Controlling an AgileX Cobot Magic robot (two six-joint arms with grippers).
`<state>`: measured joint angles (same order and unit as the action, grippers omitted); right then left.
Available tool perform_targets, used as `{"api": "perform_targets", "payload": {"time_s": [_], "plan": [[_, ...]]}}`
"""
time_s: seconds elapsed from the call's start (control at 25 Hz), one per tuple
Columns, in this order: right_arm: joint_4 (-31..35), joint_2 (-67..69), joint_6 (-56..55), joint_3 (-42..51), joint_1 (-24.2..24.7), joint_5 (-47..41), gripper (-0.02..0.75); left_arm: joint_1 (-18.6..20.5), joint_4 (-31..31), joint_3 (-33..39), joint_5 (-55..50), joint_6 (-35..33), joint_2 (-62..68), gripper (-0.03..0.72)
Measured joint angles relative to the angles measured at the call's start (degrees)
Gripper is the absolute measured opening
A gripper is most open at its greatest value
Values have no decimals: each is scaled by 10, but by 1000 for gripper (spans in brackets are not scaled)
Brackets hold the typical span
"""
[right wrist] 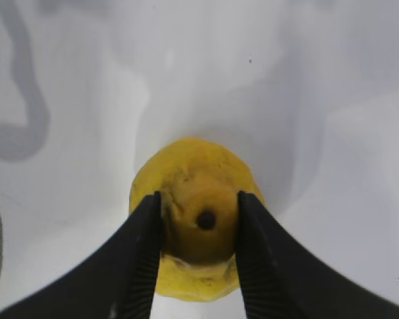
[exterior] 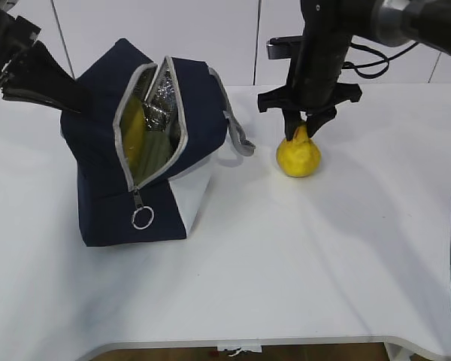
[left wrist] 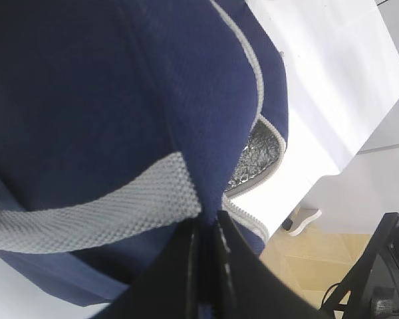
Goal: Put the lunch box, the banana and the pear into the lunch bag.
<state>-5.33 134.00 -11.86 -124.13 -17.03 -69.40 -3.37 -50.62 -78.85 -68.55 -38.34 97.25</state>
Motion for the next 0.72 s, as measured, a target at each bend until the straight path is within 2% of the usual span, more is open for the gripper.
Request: {"api": "perform_targets", "payload": {"time_s": [0.48,0.72], "plan": [[0,-63,21,-59,0,-20,262,0,0,0,0,0,0,-6],[53,-127,37,-60,0,-24,261,0,0,0,0,0,0,-6]]}}
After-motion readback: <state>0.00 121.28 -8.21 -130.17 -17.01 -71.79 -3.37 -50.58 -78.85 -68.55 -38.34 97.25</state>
